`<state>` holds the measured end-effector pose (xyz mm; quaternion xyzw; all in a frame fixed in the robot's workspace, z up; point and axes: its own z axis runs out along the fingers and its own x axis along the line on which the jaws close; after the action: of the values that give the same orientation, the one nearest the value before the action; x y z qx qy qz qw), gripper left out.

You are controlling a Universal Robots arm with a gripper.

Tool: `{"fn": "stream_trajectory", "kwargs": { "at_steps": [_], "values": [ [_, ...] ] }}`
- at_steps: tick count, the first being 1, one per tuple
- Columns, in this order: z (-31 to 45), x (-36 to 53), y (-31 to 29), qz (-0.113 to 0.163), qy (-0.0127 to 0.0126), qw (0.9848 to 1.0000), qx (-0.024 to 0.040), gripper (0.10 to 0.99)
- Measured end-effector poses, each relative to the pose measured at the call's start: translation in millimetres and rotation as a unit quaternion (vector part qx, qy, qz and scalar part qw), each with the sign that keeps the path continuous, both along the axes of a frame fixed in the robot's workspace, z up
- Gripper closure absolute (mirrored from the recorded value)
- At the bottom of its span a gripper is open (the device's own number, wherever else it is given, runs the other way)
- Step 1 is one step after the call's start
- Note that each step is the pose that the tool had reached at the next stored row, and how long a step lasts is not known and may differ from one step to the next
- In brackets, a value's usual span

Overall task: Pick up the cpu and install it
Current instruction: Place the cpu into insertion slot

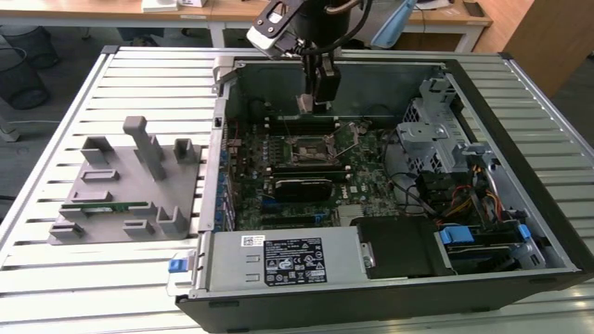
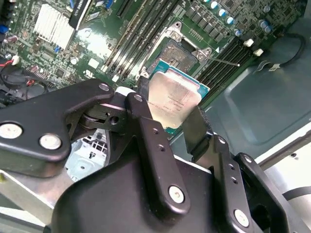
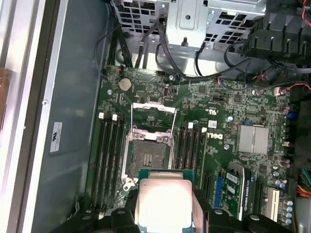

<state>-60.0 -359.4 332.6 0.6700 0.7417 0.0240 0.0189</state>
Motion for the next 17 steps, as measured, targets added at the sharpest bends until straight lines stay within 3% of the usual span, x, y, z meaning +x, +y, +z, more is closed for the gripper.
{"fn": "stream_trajectory", "kwargs": {
  "at_steps": [9, 17],
  "values": [
    [-13.4, 0.3, 11.4, -0.012, 0.0002, 0.9999, 0.0, 0.561],
    [-25.1, 0.6, 13.6, -0.016, 0.0001, 0.9999, 0.0, 0.561]
  ]
}}
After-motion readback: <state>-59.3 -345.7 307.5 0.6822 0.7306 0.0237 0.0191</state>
